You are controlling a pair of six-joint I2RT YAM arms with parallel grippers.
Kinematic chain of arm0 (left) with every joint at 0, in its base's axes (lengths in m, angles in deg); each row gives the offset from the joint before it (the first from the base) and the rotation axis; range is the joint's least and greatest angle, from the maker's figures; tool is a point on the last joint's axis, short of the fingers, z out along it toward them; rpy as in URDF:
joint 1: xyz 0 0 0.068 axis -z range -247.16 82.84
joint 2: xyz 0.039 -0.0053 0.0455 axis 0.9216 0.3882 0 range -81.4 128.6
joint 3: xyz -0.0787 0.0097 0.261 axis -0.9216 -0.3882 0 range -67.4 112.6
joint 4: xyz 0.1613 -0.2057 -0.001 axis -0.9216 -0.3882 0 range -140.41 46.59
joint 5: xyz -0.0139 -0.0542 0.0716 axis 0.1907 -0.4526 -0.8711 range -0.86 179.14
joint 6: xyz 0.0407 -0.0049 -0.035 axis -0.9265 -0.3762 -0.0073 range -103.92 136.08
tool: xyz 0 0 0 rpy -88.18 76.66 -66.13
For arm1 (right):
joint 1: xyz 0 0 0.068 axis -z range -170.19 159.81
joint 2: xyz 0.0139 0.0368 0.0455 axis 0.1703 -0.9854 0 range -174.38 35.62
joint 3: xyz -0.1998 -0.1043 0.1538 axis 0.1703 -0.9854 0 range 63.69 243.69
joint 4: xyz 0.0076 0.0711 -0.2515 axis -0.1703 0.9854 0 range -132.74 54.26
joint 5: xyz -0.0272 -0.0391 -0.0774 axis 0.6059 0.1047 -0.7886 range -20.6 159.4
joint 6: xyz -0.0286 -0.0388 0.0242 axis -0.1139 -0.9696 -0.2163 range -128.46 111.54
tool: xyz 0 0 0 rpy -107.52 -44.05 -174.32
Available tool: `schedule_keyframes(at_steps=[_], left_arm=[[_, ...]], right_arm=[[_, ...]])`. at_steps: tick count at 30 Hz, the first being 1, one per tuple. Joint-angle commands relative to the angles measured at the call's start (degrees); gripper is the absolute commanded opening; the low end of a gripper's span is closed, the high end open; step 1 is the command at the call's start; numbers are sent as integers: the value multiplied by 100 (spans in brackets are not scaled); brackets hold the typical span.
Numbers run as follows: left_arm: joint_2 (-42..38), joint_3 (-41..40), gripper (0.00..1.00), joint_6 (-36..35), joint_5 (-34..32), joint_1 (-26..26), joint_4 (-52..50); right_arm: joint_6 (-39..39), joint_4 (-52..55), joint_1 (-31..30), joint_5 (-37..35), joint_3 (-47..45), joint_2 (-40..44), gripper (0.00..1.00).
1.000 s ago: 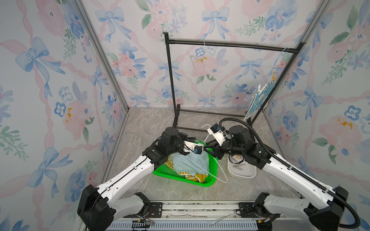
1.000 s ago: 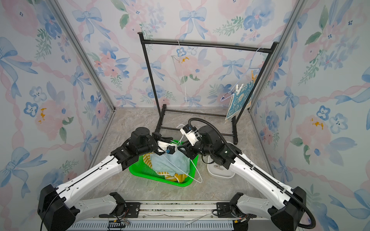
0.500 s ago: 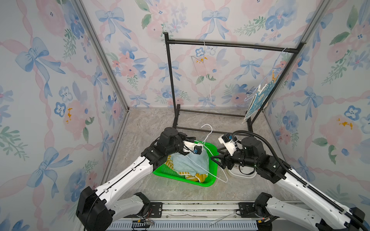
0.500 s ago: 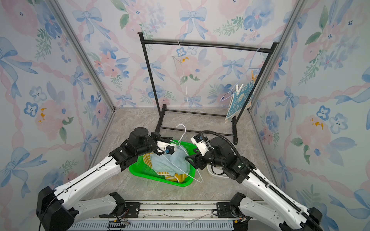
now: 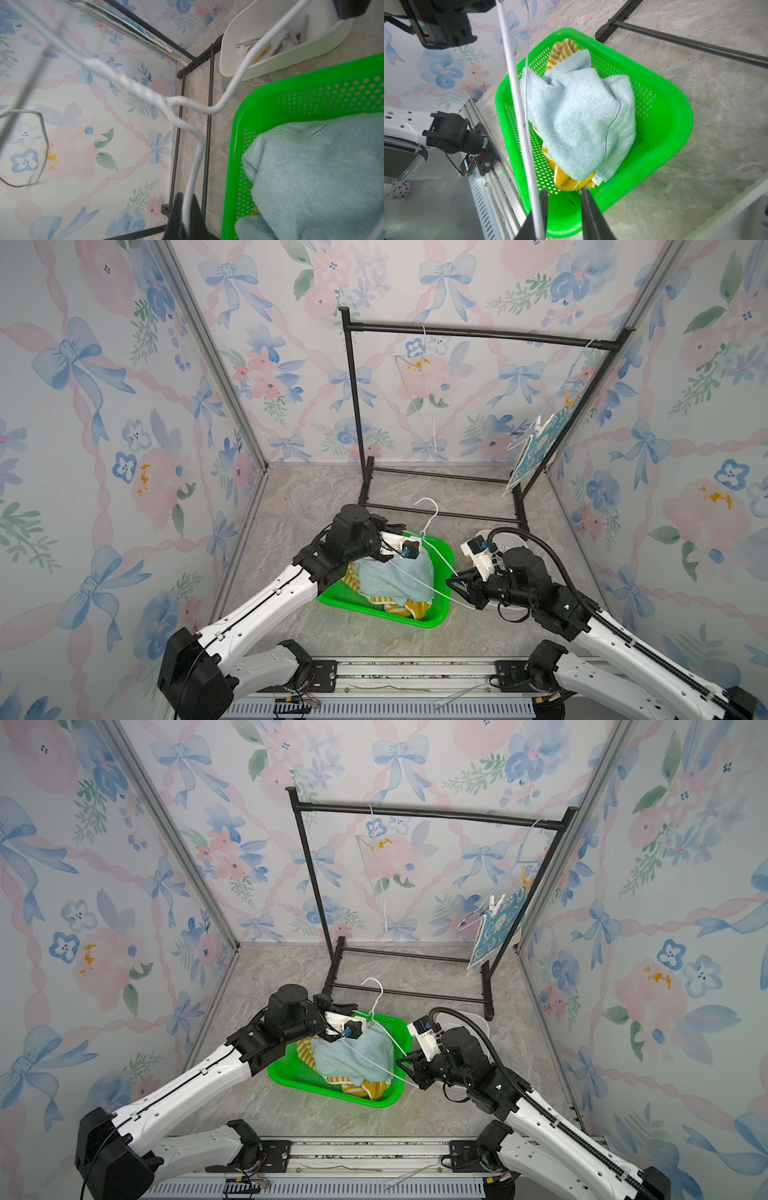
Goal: Remove the clothespins securing towels to the hanger
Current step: Place the hanger on the clothesline.
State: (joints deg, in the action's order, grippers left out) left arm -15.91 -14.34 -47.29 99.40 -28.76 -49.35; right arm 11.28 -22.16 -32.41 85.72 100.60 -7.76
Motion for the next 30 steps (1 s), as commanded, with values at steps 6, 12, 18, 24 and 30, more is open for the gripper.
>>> schedule_keyframes(at_steps=[6,12,18,24,30], left_arm=[[-25,214,5,303,18,37,-5],[-70,293,34,540,141,28,50],[-453,147,57,1087,141,-67,531],[-1100,-230,64,2044,-72,-457,1009],[-1754,-830,71,2817,-736,-816,932]], right_arm=[[22,67,-38,-76,83,276,0],[-136,655,-44,-275,472,304,0],[-371,1756,-24,-1131,1158,299,0],[-463,2649,238,-2204,2054,77,0],[-547,2681,842,-2423,2803,-466,0]])
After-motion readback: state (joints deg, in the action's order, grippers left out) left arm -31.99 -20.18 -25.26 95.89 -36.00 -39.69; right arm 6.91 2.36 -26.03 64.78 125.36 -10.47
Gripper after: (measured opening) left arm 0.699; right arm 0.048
